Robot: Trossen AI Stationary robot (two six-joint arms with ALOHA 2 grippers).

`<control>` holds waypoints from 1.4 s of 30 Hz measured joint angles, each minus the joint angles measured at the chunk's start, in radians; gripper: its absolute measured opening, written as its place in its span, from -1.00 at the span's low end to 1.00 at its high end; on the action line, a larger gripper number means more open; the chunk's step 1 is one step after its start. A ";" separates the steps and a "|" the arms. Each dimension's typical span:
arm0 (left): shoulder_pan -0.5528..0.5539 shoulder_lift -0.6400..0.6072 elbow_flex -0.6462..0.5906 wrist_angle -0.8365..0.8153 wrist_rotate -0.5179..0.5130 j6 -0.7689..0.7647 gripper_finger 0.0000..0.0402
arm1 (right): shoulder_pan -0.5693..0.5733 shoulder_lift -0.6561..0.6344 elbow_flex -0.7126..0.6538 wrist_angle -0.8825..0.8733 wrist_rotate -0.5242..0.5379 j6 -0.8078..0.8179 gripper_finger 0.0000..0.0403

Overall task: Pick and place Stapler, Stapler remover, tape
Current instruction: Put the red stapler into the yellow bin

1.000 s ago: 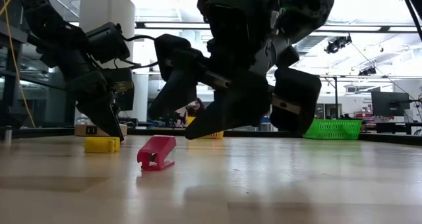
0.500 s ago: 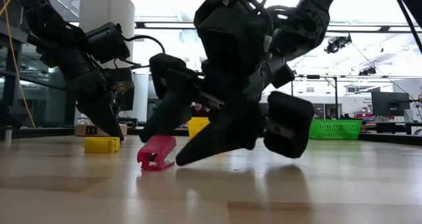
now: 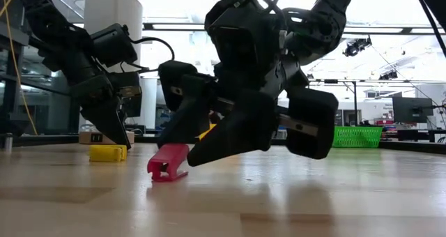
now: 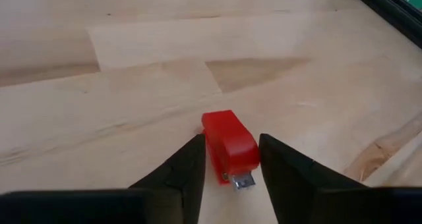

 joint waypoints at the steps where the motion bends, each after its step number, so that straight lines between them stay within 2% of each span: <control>1: 0.000 0.000 0.000 0.000 0.000 0.000 0.01 | 0.001 0.000 0.000 0.000 0.000 0.001 -0.34; 17: 0.000 0.000 0.000 0.000 0.000 0.000 0.01 | 0.001 0.000 0.000 -0.015 -0.001 0.002 -0.43; 27: 0.000 0.000 0.000 0.000 0.000 0.000 0.01 | 0.002 0.000 0.000 -0.019 -0.002 0.031 -0.61; 32: 0.000 0.000 0.000 0.000 0.000 0.000 0.01 | 0.003 0.000 0.000 -0.019 -0.002 0.032 -0.63; 39: 0.000 0.000 0.000 0.000 0.000 -0.004 0.01 | 0.003 0.000 0.000 0.006 0.006 0.162 -0.64; 42: 0.000 0.000 0.000 0.000 0.000 -0.004 0.01 | 0.000 0.000 0.000 0.006 0.053 0.209 -0.64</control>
